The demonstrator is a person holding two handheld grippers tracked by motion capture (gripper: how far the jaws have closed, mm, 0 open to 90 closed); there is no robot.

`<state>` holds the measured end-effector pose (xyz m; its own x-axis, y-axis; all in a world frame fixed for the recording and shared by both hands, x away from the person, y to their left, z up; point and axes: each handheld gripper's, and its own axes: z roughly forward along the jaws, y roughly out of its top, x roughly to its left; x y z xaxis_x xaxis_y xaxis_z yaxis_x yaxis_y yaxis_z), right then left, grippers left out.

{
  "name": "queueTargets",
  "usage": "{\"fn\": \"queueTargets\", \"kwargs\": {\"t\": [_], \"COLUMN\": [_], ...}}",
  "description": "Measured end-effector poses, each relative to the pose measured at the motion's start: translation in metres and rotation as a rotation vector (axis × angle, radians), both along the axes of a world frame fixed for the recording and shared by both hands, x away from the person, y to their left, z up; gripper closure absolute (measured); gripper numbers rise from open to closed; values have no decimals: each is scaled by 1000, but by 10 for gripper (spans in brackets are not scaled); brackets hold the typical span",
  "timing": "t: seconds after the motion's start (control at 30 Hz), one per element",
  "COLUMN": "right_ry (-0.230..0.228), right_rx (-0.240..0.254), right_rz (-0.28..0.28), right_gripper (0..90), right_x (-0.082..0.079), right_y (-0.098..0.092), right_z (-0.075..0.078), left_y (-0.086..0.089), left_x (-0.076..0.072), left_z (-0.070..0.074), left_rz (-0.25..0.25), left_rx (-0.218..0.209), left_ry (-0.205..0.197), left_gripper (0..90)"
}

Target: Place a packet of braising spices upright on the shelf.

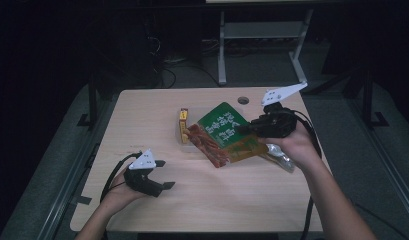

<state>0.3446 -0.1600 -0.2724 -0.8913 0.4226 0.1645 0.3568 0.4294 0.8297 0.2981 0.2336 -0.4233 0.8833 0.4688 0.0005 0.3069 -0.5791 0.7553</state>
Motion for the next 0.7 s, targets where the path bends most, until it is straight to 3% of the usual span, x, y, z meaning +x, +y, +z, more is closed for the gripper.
{"fn": "queueTargets", "kwargs": {"t": [0.7], "right_ry": [-26], "right_rx": [-31], "right_rz": [-159], "right_gripper": [900], "right_x": [36], "right_y": [5], "right_z": [41], "left_y": [-3], "left_x": [0], "left_z": [-3], "left_rz": [-19], "left_rx": [-9], "left_ry": [17], "left_gripper": [182]}}
